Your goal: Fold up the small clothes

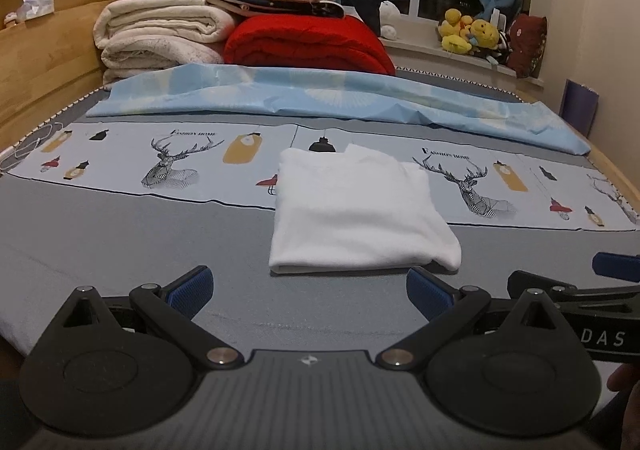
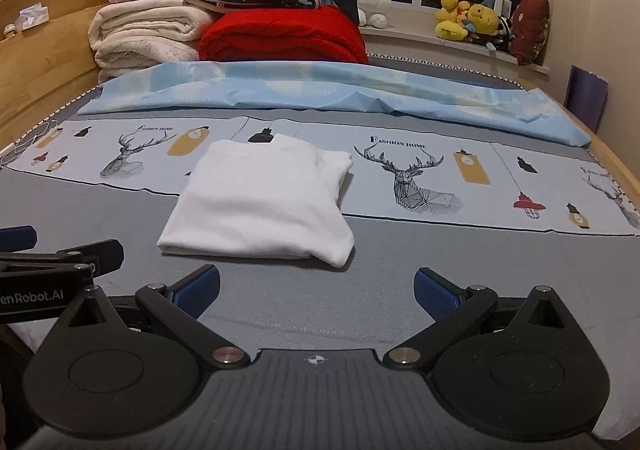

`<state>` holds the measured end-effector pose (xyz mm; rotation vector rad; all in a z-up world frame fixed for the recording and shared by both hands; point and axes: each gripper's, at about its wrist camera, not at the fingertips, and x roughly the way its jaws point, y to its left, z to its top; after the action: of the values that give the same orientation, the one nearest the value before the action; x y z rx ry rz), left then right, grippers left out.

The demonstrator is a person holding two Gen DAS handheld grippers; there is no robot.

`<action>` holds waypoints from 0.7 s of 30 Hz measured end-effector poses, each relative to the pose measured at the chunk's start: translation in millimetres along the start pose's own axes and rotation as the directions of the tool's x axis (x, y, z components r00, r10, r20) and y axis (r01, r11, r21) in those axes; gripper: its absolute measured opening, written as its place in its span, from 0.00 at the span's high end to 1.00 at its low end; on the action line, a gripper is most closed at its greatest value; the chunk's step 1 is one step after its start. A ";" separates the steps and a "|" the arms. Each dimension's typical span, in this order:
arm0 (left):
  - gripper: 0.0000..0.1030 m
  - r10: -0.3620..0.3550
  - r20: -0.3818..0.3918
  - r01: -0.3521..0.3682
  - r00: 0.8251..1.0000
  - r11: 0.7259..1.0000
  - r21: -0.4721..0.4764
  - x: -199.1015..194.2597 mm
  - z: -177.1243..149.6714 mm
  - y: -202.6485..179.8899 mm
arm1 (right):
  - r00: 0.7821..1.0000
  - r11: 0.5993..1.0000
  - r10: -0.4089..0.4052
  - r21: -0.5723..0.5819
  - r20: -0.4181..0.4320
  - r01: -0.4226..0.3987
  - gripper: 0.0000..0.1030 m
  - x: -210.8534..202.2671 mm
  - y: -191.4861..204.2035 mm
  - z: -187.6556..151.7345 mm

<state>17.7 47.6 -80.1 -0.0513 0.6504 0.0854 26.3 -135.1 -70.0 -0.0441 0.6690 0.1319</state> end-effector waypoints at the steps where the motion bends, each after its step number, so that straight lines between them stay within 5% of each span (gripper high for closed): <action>1: 0.00 0.000 -0.002 0.000 1.000 1.000 -0.002 0.4 -0.1 0.2 | 1.000 1.000 0.001 -0.001 -0.001 -0.001 0.01 0.4 0.4 0.1; 21: 0.00 0.005 -0.017 -0.006 1.000 1.000 -0.023 5.3 -0.5 2.3 | 1.000 1.000 0.005 0.011 -0.017 -0.005 0.01 6.0 0.7 0.1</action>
<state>21.4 50.2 -83.7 -0.0725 0.6665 0.0976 31.0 -133.7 -73.6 -0.0331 0.6864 0.1330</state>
